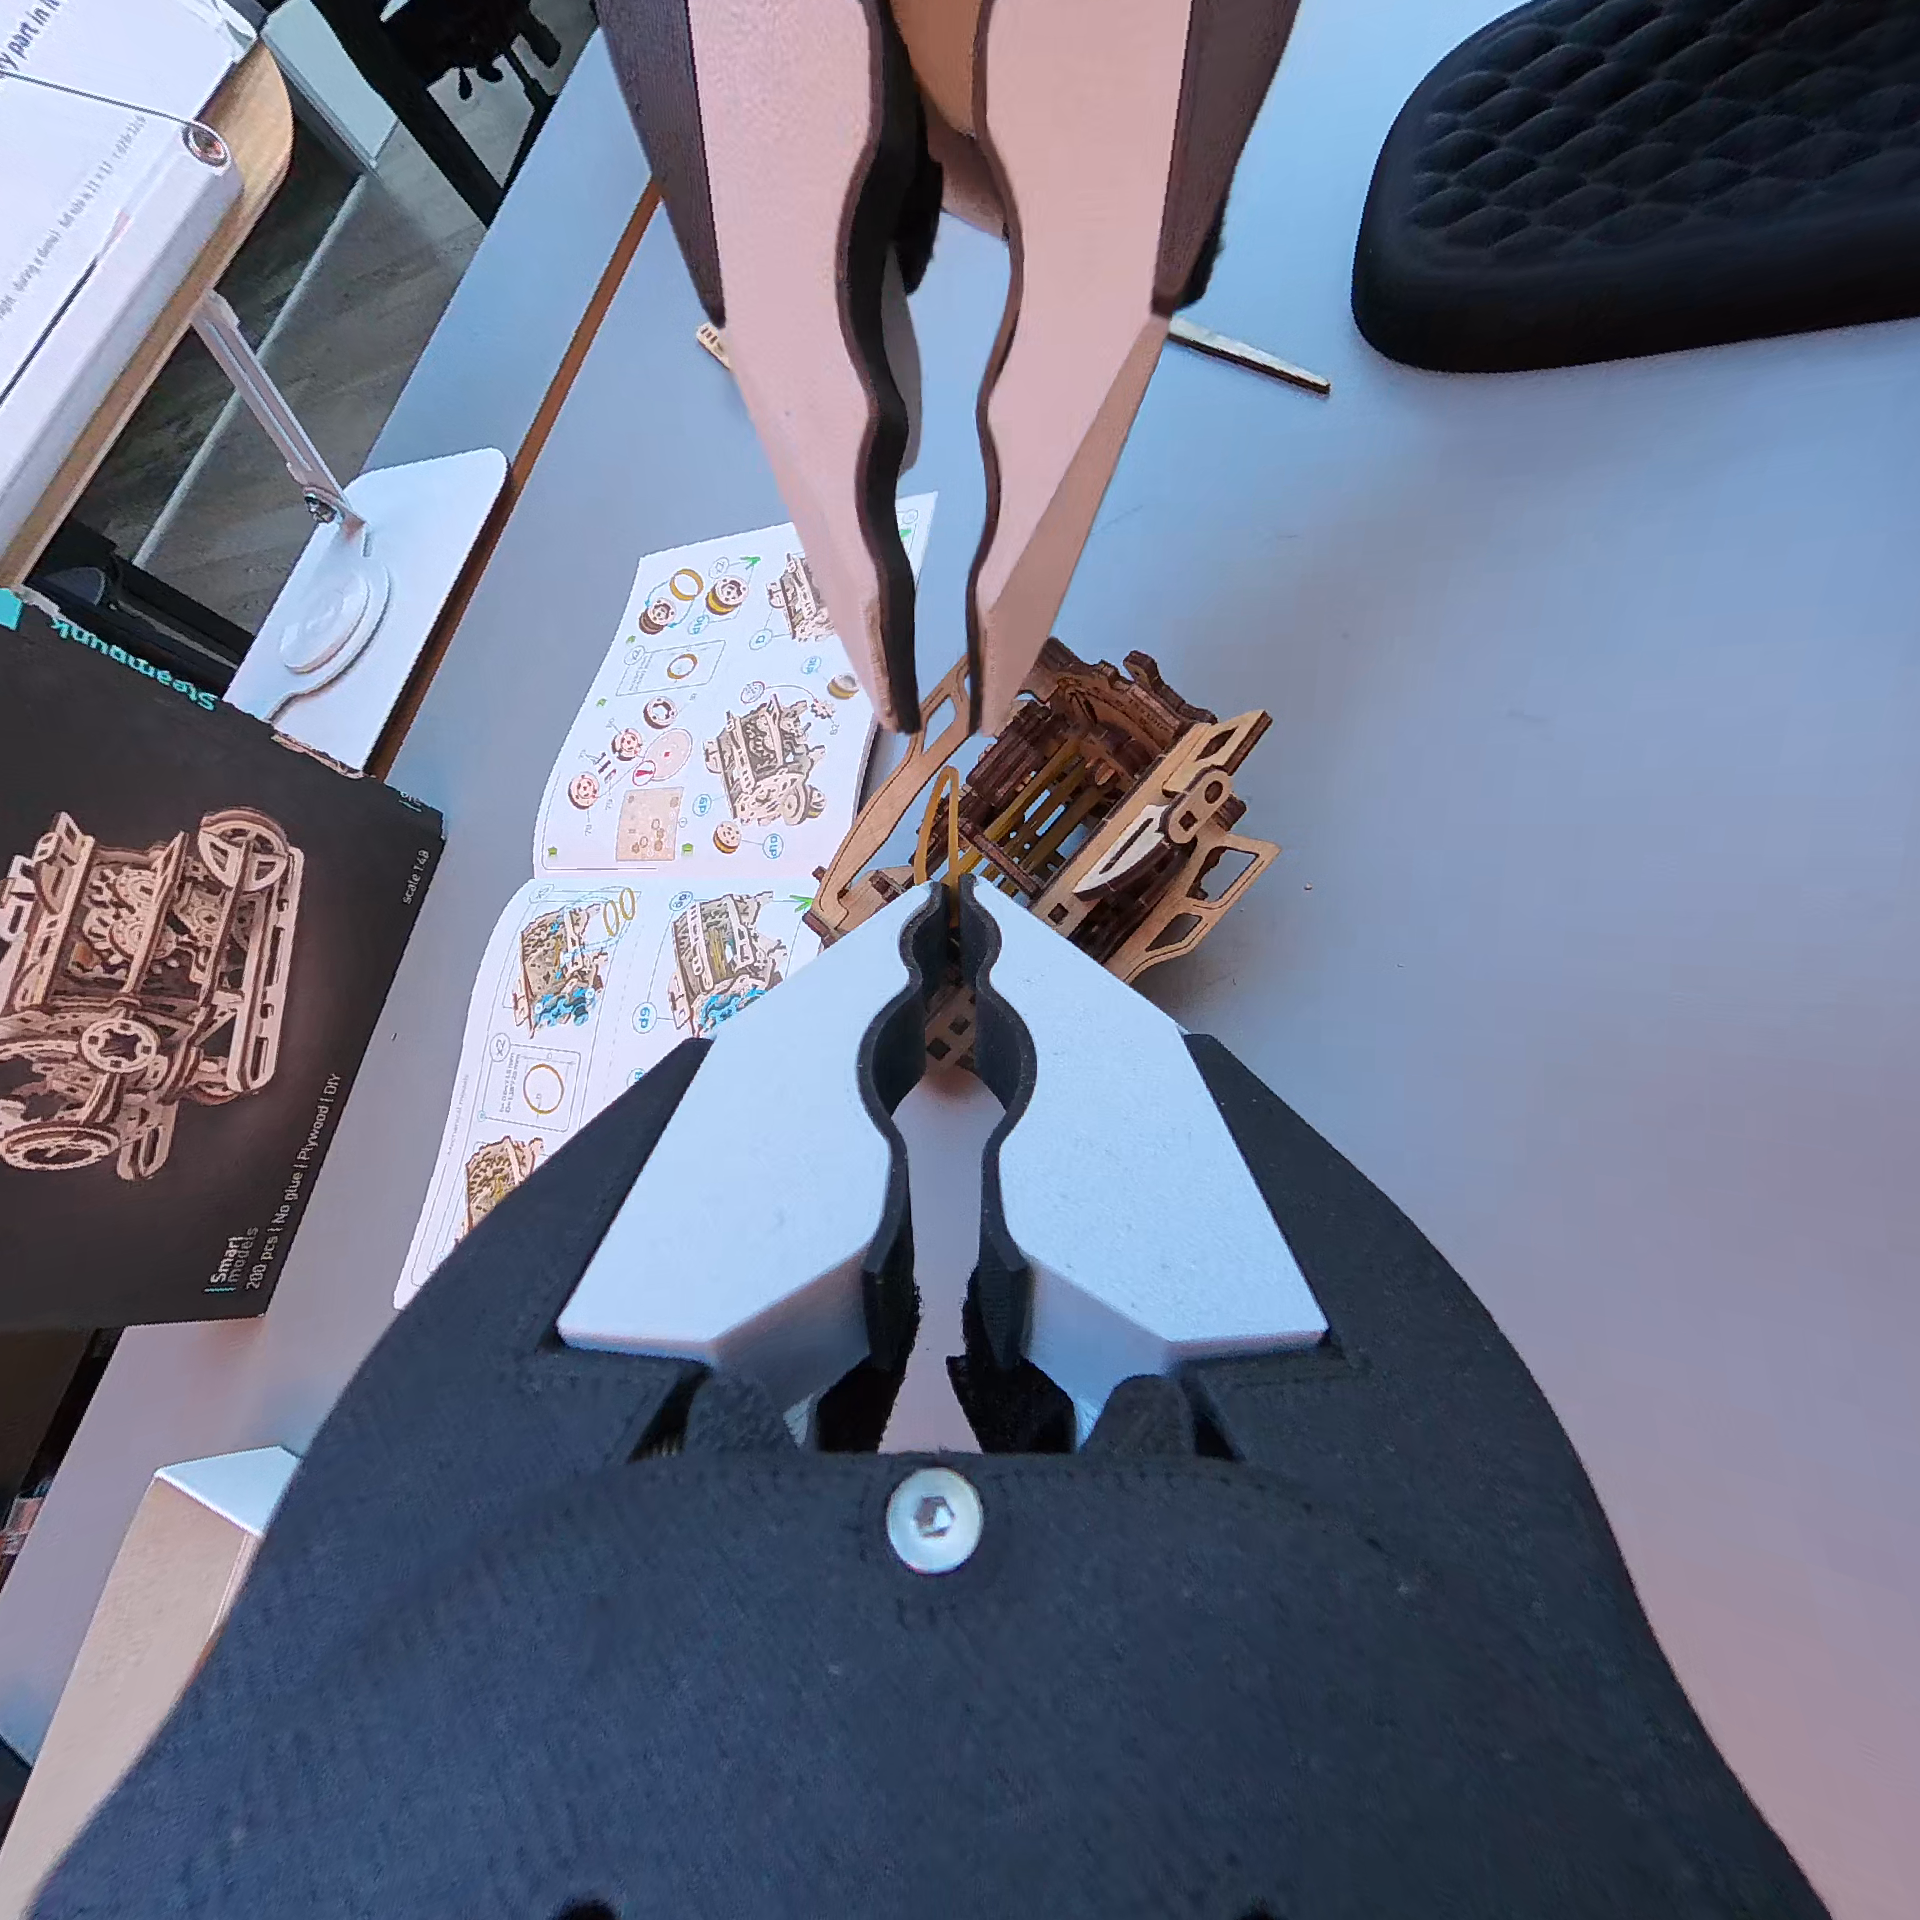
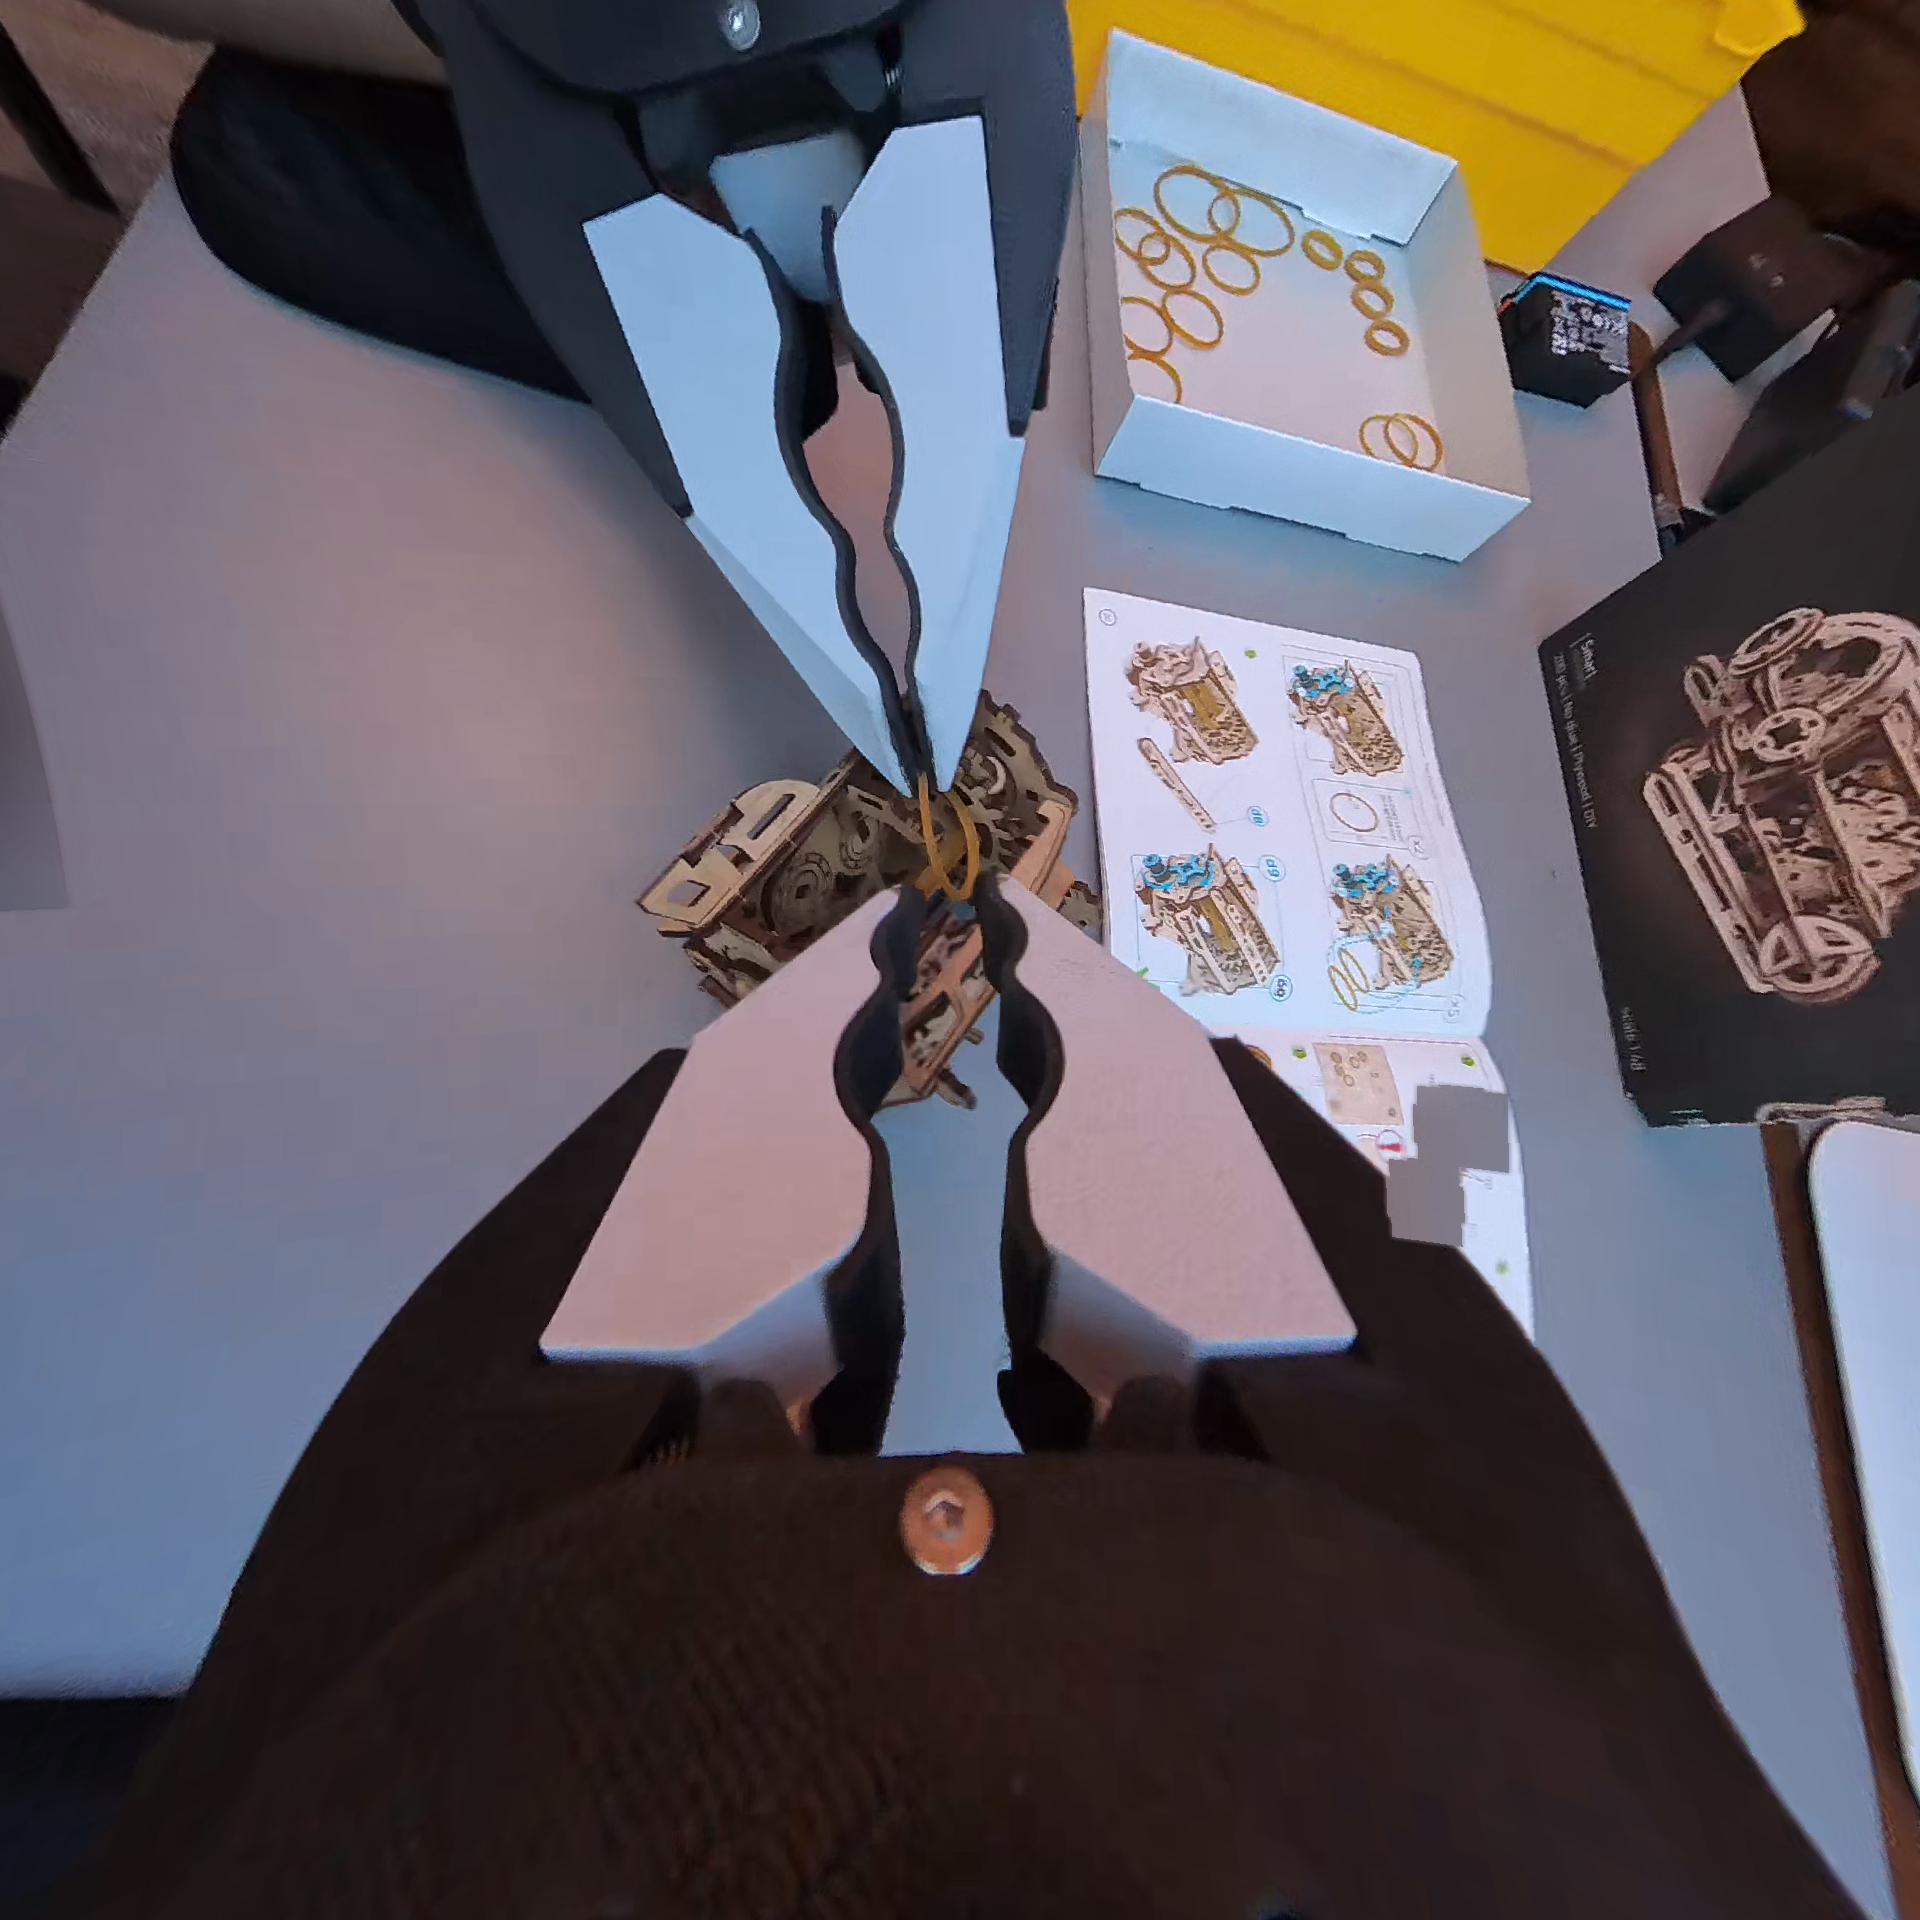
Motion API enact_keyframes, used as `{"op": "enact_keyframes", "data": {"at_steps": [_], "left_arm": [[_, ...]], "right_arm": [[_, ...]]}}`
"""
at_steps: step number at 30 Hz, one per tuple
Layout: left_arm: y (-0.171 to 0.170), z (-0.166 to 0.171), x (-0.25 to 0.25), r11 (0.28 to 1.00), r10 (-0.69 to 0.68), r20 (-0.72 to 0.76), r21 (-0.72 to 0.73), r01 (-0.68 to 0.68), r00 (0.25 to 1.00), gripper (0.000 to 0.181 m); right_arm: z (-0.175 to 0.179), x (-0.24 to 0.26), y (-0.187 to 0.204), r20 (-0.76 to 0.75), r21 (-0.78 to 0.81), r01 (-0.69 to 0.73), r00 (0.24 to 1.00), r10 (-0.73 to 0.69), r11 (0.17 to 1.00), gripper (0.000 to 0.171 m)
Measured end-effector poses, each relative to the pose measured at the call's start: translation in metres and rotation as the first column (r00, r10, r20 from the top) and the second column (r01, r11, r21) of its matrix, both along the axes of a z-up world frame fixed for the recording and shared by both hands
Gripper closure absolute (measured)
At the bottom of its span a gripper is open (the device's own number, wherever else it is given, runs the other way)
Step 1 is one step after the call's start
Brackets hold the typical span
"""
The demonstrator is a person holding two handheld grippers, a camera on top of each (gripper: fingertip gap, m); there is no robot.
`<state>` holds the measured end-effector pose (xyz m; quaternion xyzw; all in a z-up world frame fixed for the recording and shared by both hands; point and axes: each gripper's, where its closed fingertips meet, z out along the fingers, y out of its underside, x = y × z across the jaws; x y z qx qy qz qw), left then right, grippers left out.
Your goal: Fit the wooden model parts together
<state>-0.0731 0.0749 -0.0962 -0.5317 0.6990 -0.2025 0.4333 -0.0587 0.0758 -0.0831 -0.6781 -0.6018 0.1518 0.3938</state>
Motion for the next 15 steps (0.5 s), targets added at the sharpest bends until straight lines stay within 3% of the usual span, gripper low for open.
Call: {"op": "enact_keyframes", "data": {"at_steps": [9, 15], "left_arm": [[0.0008, 0.0001, -0.0005, 1.0, 0.001, 0.002, -0.001, -0.001, 1.0, 0.181], [0.001, 0.0005, -0.0007, 1.0, 0.003, 0.007, -0.007, -0.003, 1.0, 0.181]], "right_arm": [[-0.0061, -0.0052, 0.003, 0.088, 0.118, -0.063, 0.995, 0.053, 0.991, 0.168], [-0.0084, -0.007, 0.0034, 0.113, 0.16, -0.076, 0.992, 0.058, 0.984, 0.159]]}}
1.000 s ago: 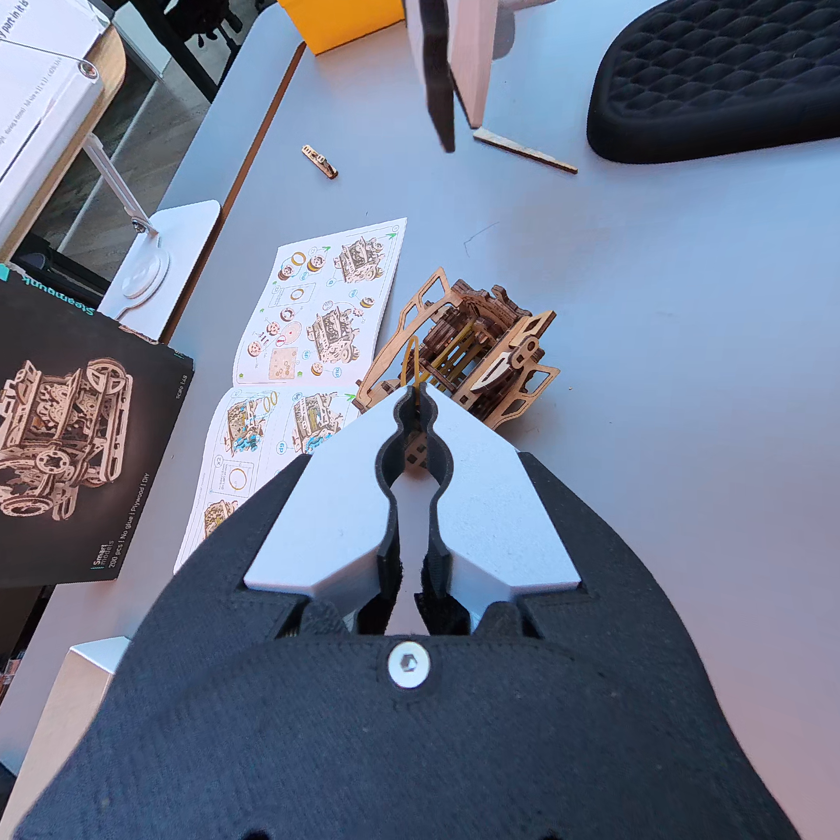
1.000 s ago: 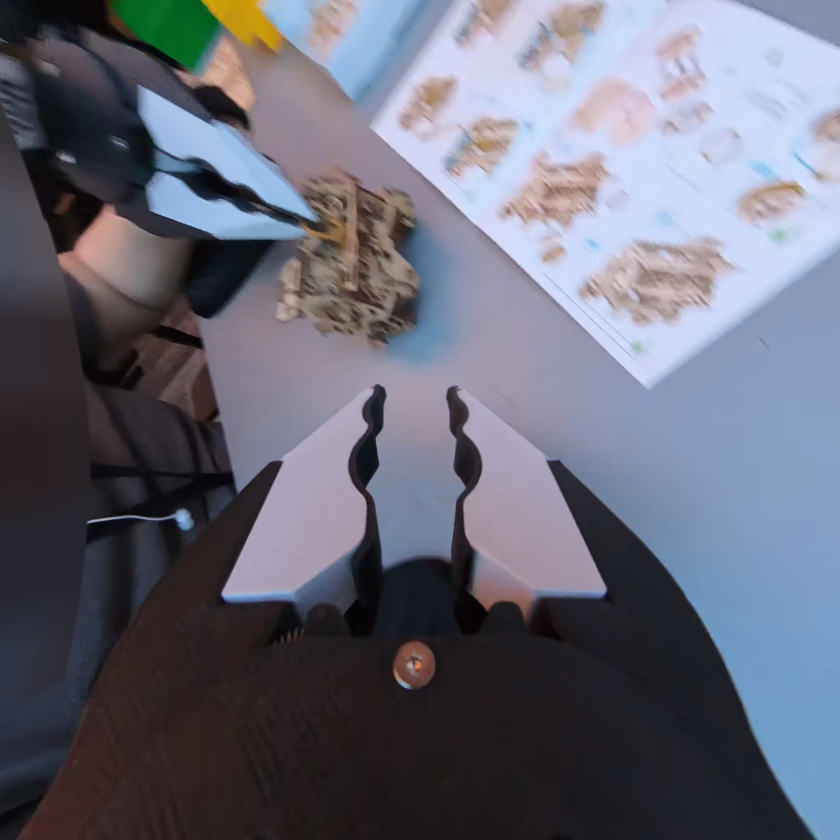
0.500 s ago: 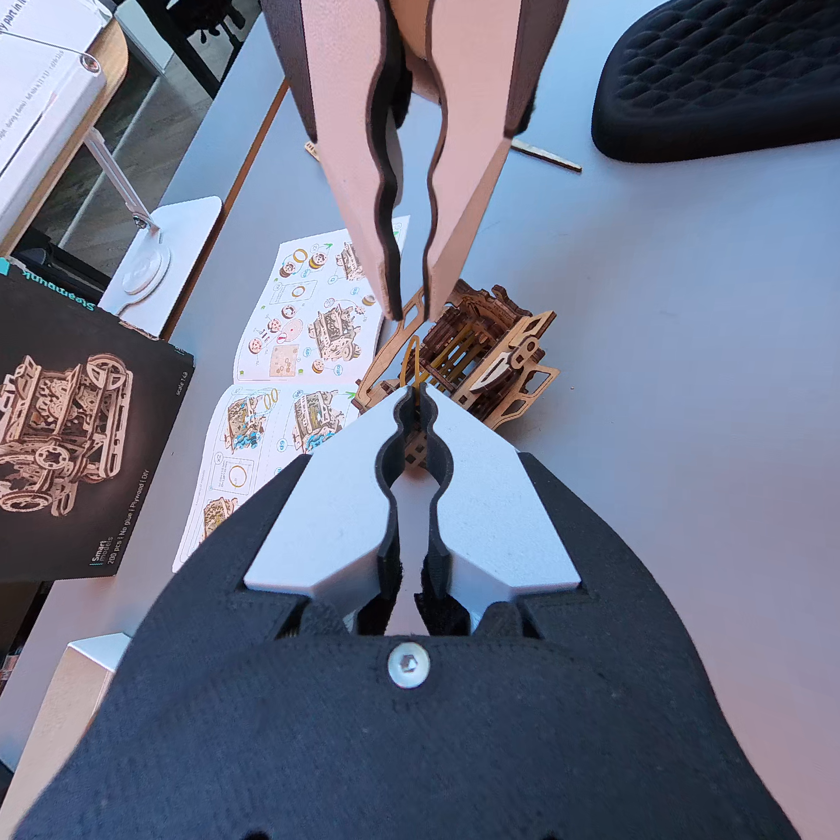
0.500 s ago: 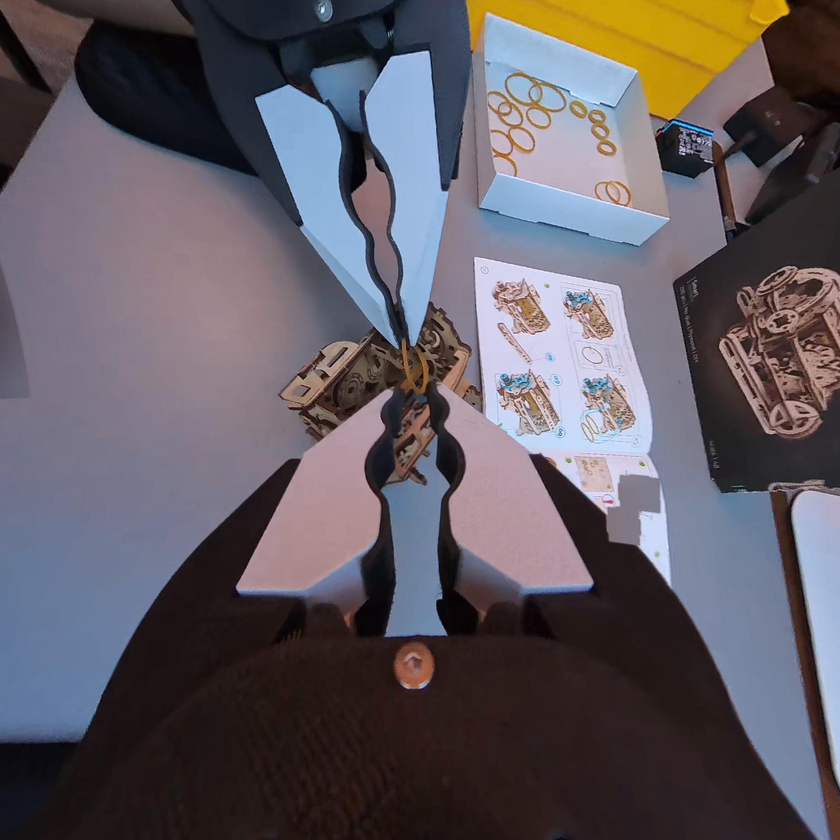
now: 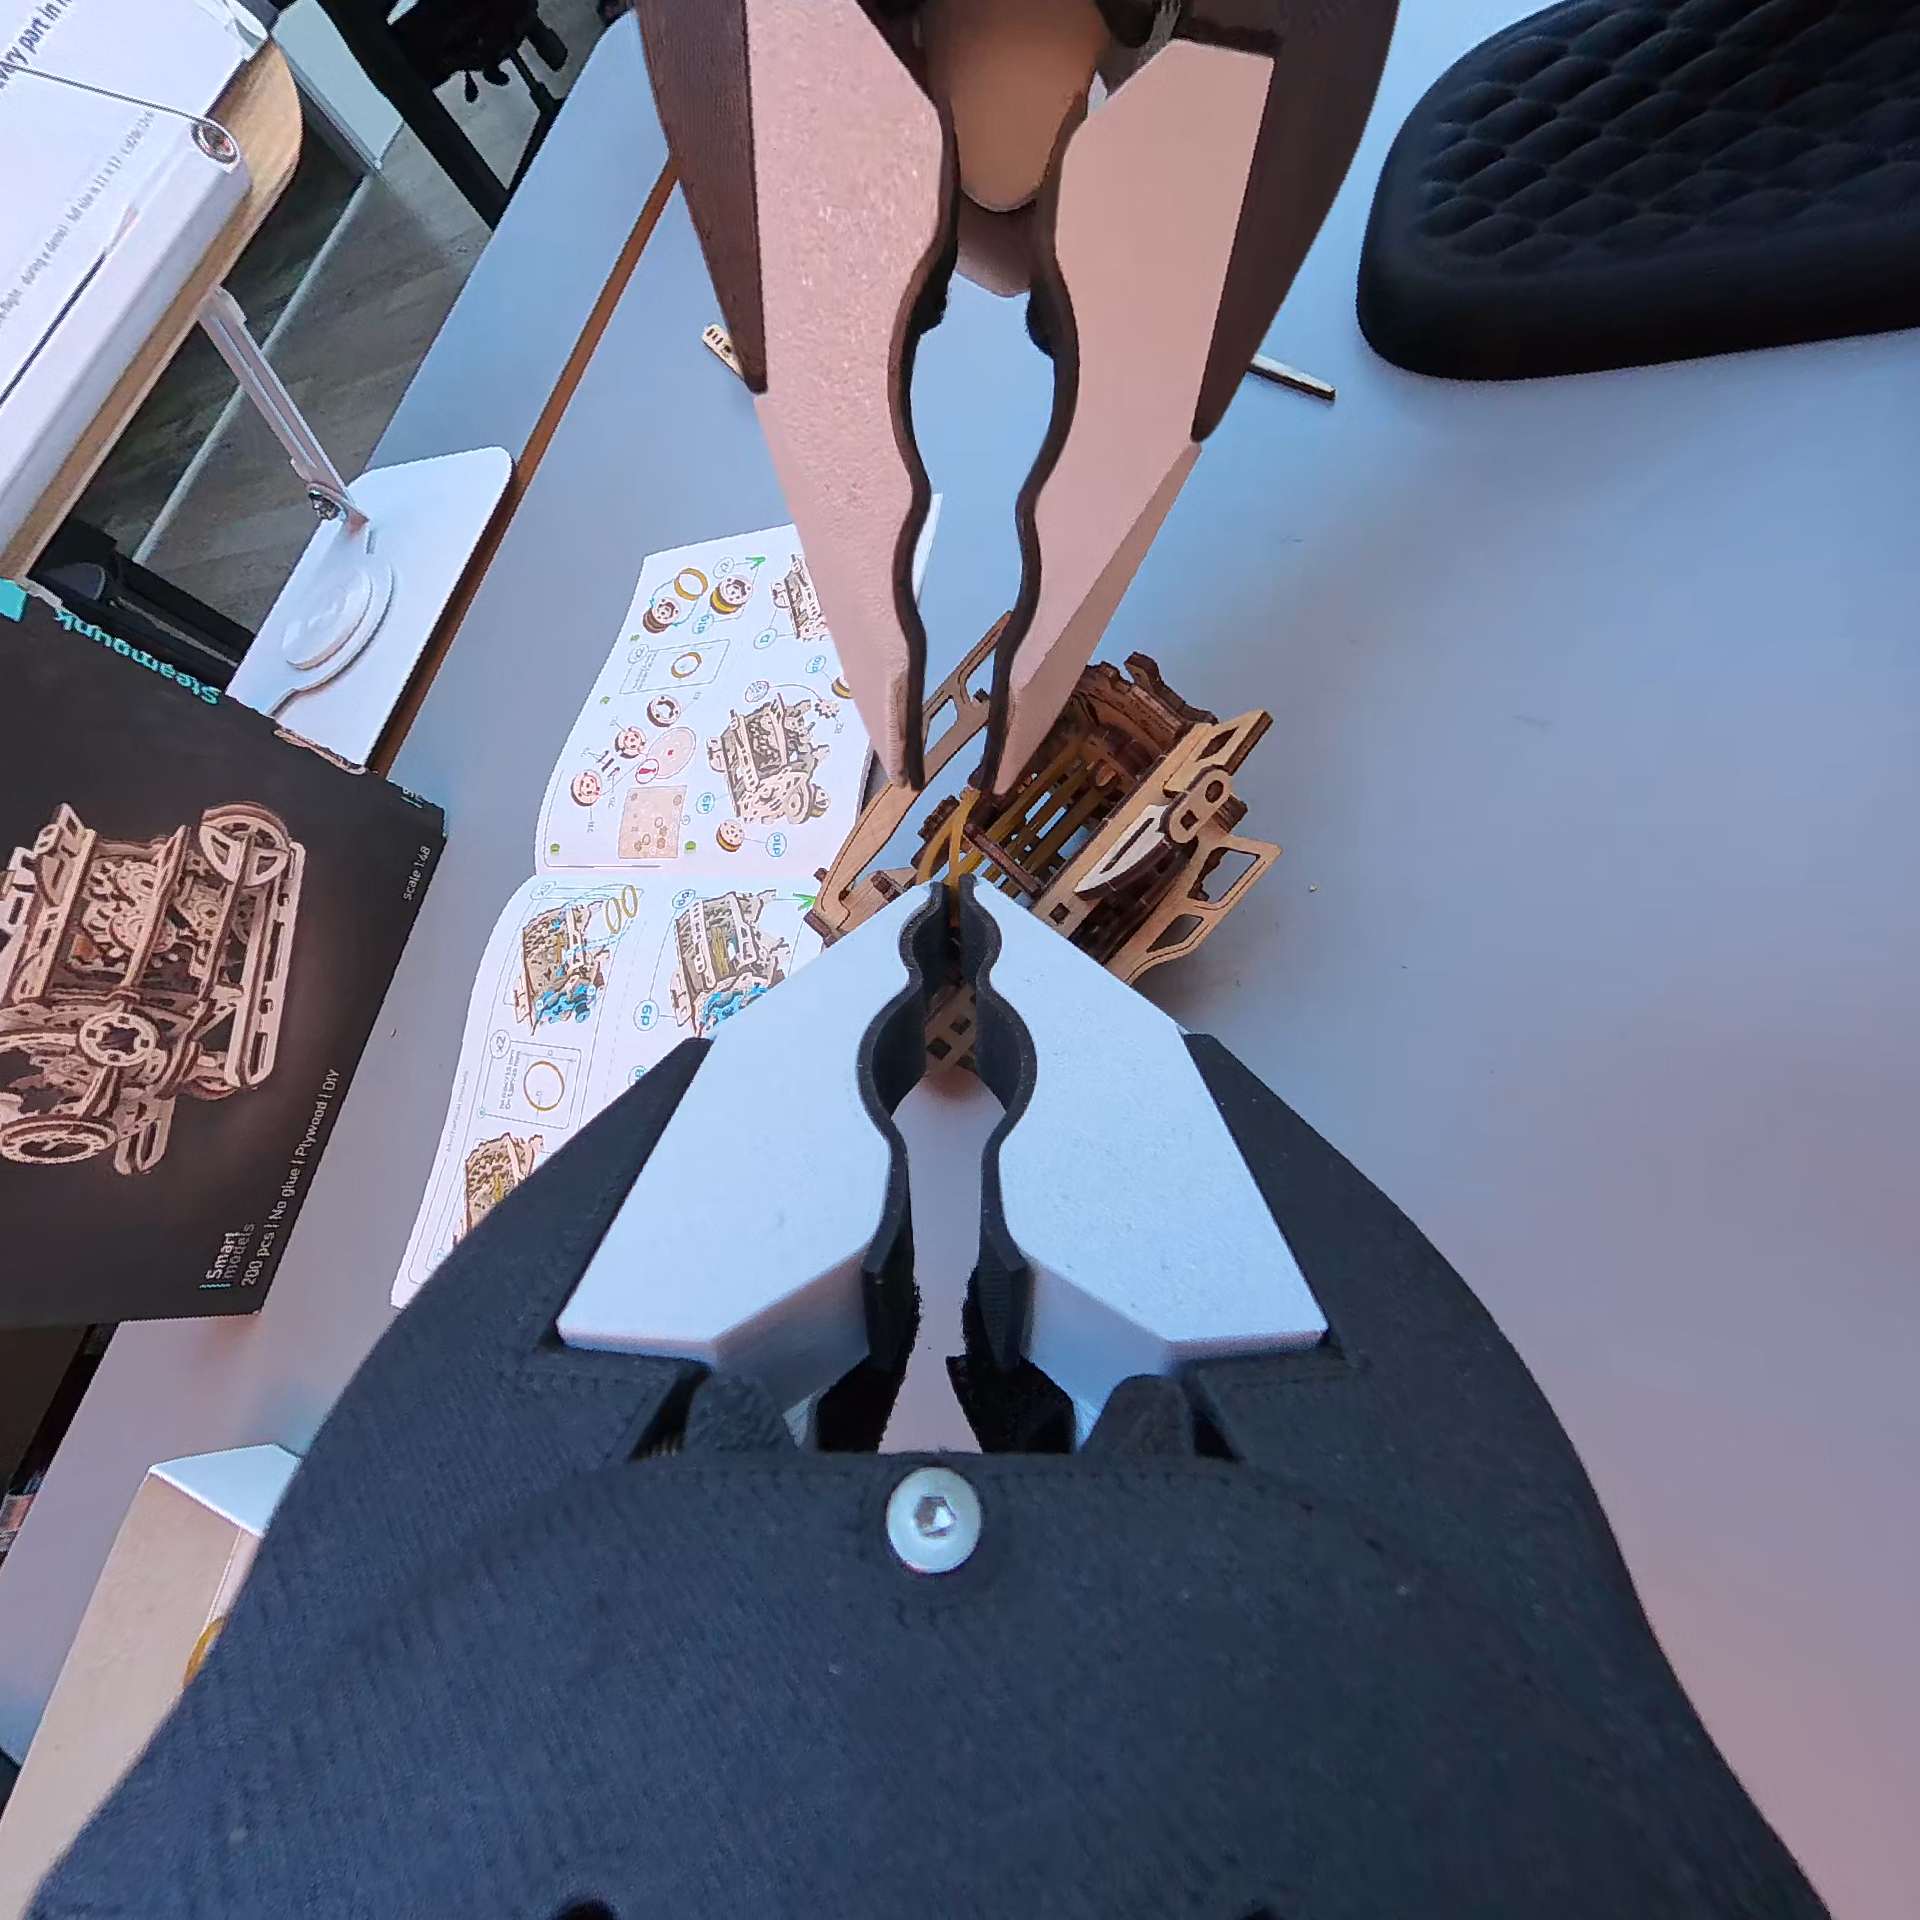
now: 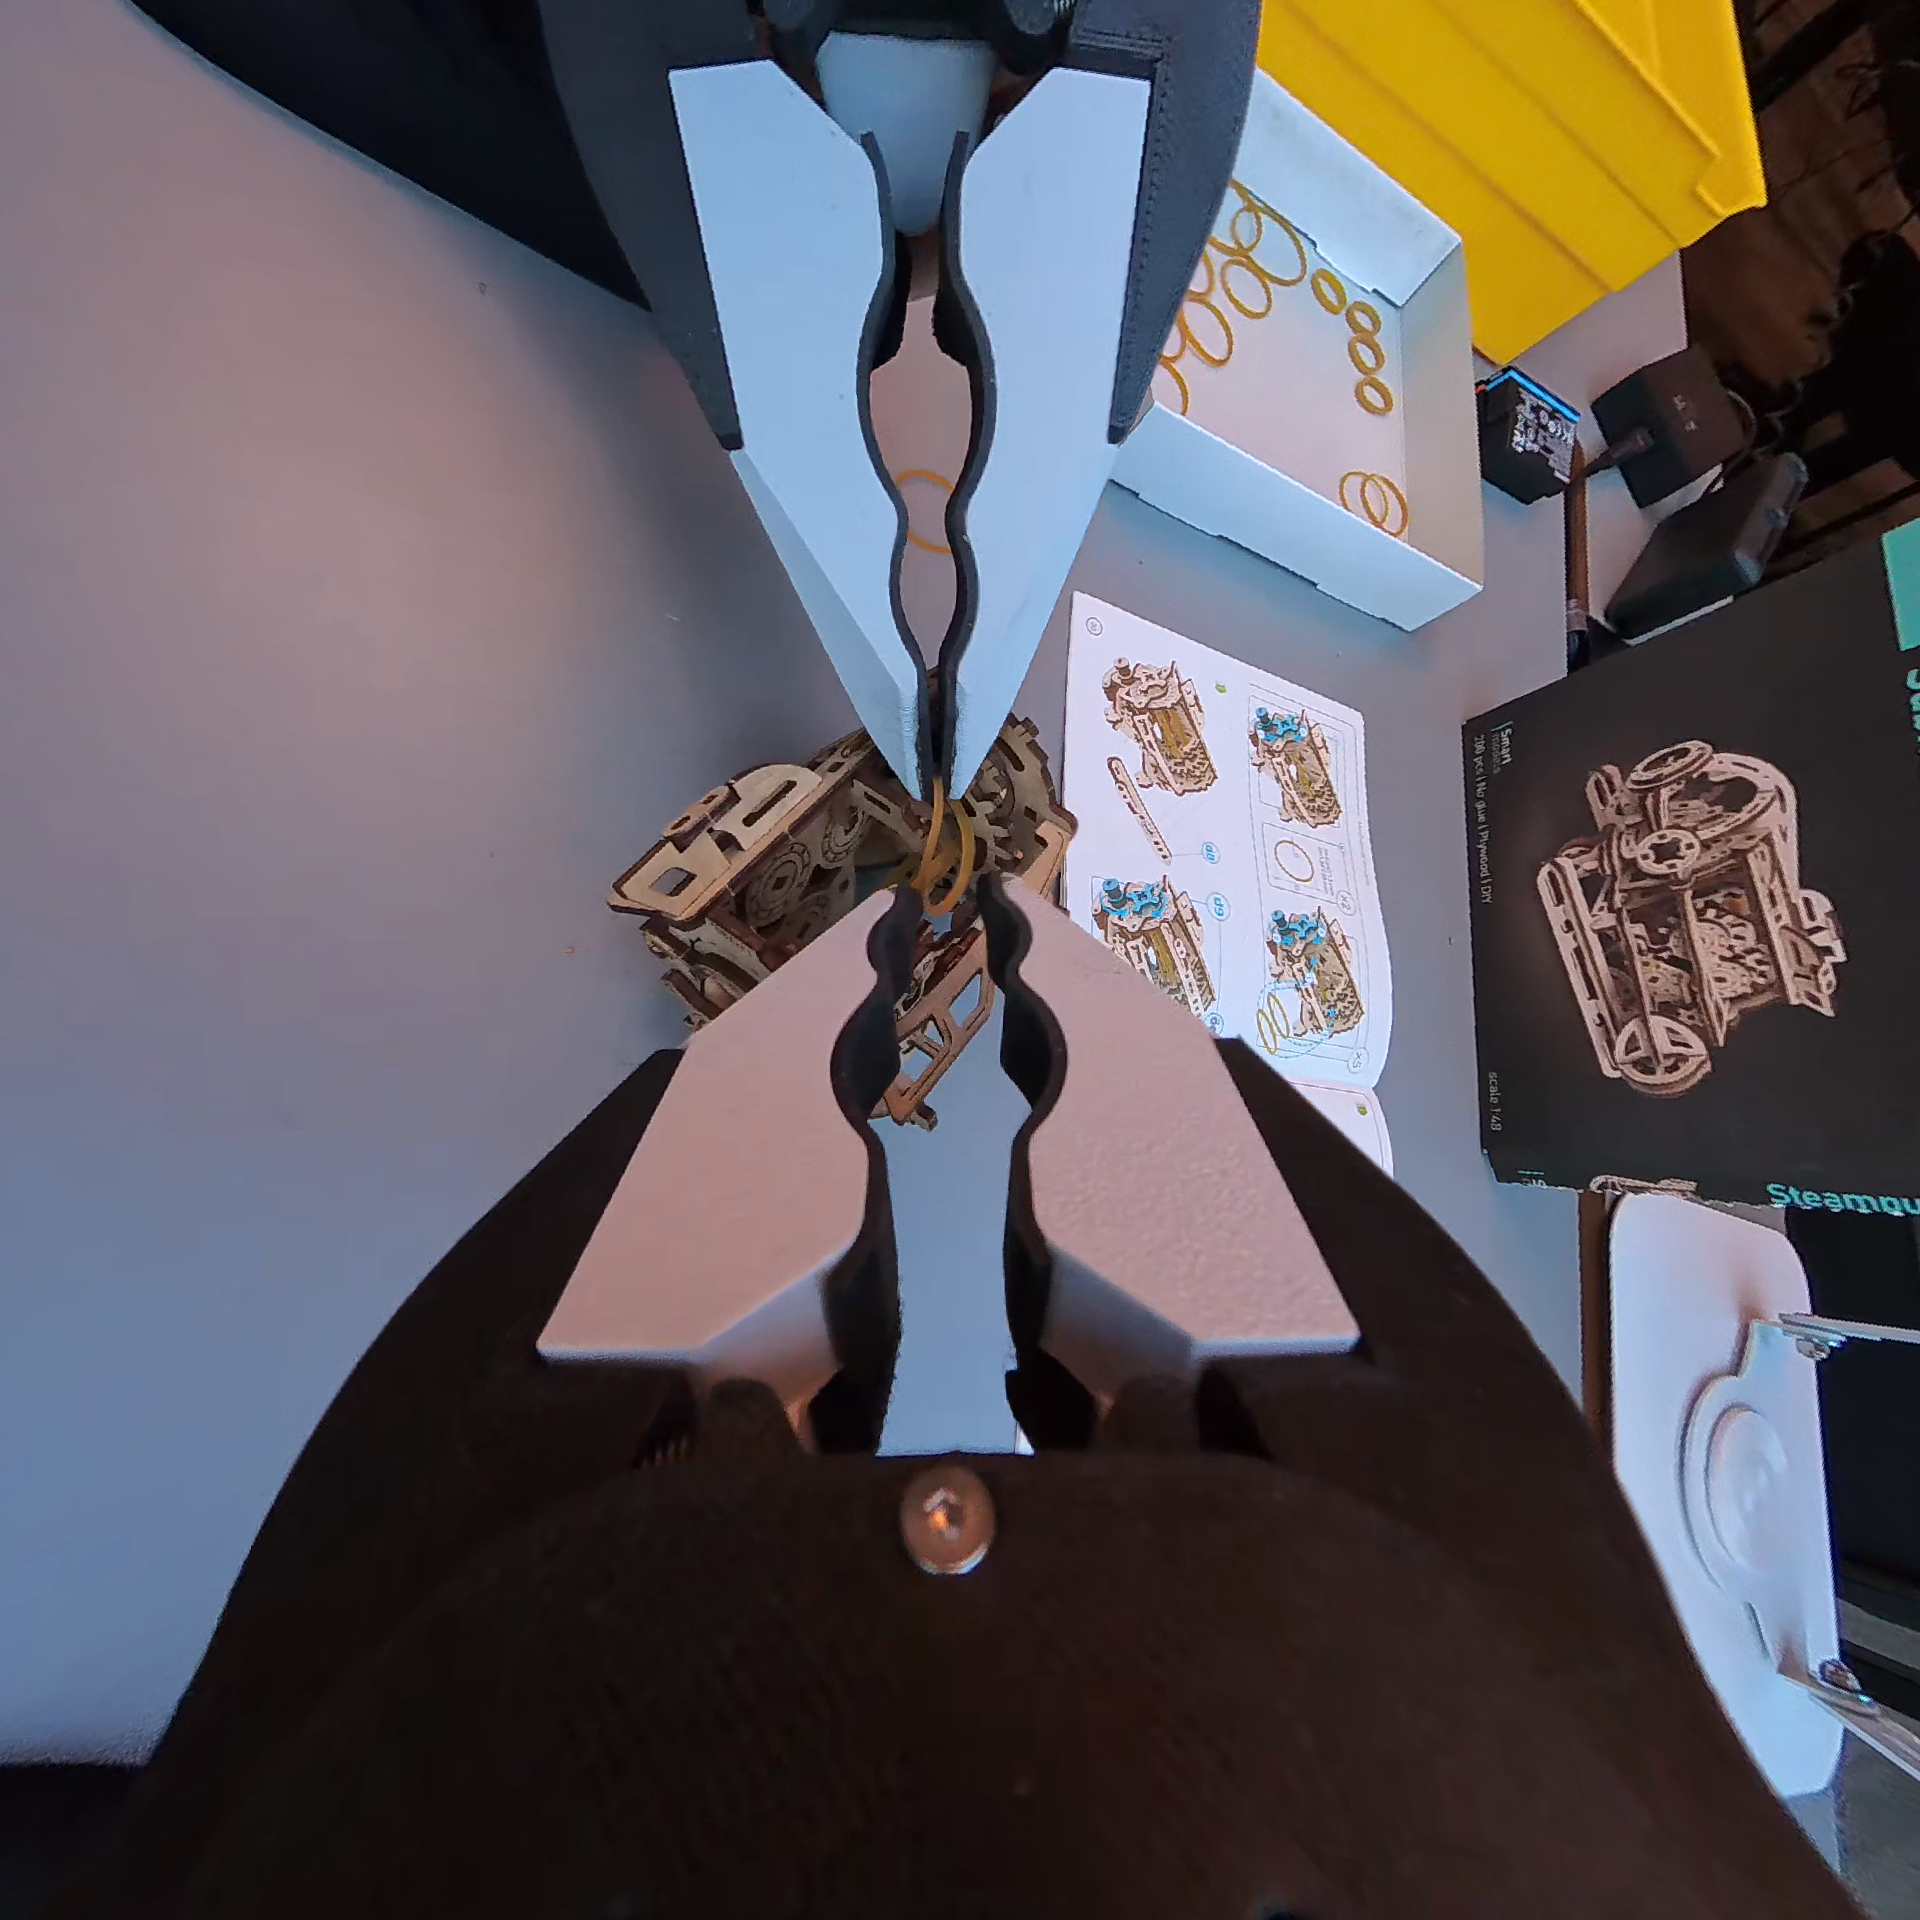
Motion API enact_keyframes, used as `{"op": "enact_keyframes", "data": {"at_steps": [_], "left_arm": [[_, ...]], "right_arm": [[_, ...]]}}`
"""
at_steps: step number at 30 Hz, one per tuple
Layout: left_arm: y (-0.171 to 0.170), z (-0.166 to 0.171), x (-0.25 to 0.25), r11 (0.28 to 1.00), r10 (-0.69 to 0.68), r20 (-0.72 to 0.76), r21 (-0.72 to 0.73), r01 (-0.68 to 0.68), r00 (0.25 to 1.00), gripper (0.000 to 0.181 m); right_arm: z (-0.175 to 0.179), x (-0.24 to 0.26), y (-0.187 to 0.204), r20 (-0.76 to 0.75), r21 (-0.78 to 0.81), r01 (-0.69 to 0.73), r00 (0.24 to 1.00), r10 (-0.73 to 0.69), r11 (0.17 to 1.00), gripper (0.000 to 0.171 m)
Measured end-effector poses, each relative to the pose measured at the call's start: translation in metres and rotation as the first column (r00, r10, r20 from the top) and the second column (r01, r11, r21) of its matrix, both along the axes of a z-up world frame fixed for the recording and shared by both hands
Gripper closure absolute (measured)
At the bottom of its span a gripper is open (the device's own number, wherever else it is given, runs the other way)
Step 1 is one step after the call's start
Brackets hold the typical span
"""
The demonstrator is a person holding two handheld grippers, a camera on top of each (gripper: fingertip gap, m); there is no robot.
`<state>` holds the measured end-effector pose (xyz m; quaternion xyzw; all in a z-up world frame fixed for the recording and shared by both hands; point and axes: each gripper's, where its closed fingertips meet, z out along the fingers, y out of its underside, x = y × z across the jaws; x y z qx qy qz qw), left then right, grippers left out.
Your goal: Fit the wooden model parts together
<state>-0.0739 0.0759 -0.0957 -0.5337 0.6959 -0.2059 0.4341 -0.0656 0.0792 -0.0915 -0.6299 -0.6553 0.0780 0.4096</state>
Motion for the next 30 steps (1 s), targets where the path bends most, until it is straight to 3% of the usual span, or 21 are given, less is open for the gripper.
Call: {"op": "enact_keyframes", "data": {"at_steps": [4, 15, 18, 21, 26, 30], "left_arm": [[0.0, 0.0, 0.0, 1.0, 0.0, -0.001, -0.003, 0.0, 1.0, 0.181], [0.001, 0.0, 0.0, 1.0, 0.001, 0.003, -0.004, -0.001, 1.0, 0.181], [0.001, 0.0, 0.0, 1.0, 0.002, 0.004, -0.006, -0.001, 1.0, 0.181], [0.001, 0.001, 0.0, 1.0, 0.004, 0.016, -0.015, -0.004, 1.0, 0.181], [0.001, 0.011, -0.003, 0.998, 0.009, 0.061, -0.056, -0.005, 0.998, 0.152], [-0.001, 0.024, -0.009, 0.987, -0.004, 0.117, -0.157, 0.022, 0.993, 0.148]], "right_arm": [[-0.001, -0.001, -0.001, 0.002, 0.011, -0.008, 1.0, 0.008, 1.0, 0.167], [0.004, -0.001, -0.001, -0.018, 0.008, 0.006, 1.0, -0.006, 1.0, 0.159], [0.002, -0.002, 0.0, -0.007, 0.019, -0.002, 1.0, 0.002, 1.0, 0.171], [0.003, -0.003, 0.0, 0.001, 0.038, -0.007, 1.0, 0.007, 0.999, 0.171], [0.003, -0.002, 0.002, 0.031, 0.069, -0.011, 0.999, 0.009, 0.998, 0.171], [0.001, -0.003, 0.002, 0.047, 0.074, -0.024, 0.999, 0.02, 0.997, 0.171]]}}
